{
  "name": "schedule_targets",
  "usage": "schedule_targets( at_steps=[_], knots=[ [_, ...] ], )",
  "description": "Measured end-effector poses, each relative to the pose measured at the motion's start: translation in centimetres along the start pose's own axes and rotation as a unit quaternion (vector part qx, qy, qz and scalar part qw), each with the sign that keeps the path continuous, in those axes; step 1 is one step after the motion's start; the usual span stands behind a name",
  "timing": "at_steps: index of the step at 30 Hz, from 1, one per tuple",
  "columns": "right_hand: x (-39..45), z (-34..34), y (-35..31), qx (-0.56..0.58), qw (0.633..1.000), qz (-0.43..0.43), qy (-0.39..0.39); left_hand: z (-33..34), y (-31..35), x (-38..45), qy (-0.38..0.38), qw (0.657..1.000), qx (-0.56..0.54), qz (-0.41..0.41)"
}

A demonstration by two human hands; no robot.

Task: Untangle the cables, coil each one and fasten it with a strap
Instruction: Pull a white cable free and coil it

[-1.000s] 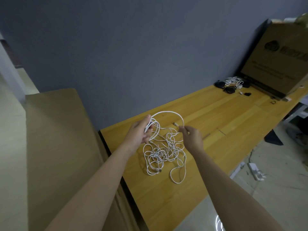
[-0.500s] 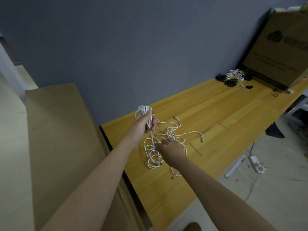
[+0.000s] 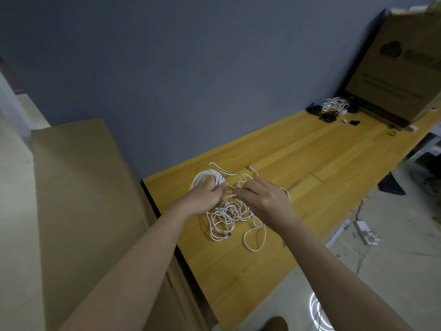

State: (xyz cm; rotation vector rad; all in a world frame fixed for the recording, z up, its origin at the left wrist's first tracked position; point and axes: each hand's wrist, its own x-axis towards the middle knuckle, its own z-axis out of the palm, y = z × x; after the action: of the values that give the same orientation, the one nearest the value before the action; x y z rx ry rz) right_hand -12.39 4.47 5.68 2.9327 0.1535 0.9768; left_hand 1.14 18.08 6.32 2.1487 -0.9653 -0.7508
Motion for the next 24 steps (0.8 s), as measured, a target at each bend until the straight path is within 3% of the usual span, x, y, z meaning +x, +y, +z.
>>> schedule_targets(
  at_steps=[5,8,10,14,15,17,18,20,22,24],
  knots=[
    [0.5,-0.2,2.1,-0.054,0.988,0.074,-0.123,0.0,0.8,-0.9,-0.055,0.998,0.017,0.004],
    [0.5,0.2,2.2,-0.094,0.965,0.113,-0.215,-0.1,0.2,-0.6,-0.016,0.998,0.059,0.019],
    [0.7,0.2,2.0,-0.144,0.952,0.139,-0.231,-0.2,0.2,-0.7,-0.013,0.999,0.028,0.033],
    [1.6,0.5,1.5,-0.195,0.956,0.12,-0.182,-0.2,1.0,-0.9,-0.027,0.997,-0.064,0.021],
    [1.7,0.8,1.8,-0.17,0.967,0.104,-0.156,-0.5,1.3,-1.1,-0.038,0.994,-0.1,0.013],
    [1.6,0.9,2.3,0.001,0.982,0.146,-0.117,-1.2,1.8,-1.7,-0.069,0.98,-0.184,0.008],
    [1.7,0.5,2.3,0.13,0.964,0.207,-0.109,-1.6,1.9,-1.9,-0.083,0.972,-0.22,0.013],
    [1.7,-0.1,1.4,0.323,0.881,0.339,-0.068,-2.0,1.8,-2.0,-0.097,0.959,-0.264,0.027],
    [1.6,0.1,-0.1,0.398,0.826,0.399,-0.011,-2.0,1.7,-2.0,-0.104,0.951,-0.289,0.04],
    [1.5,1.0,-1.3,0.433,0.8,0.415,0.005,-1.8,1.8,-1.8,-0.1,0.94,-0.322,0.051]
  ],
)
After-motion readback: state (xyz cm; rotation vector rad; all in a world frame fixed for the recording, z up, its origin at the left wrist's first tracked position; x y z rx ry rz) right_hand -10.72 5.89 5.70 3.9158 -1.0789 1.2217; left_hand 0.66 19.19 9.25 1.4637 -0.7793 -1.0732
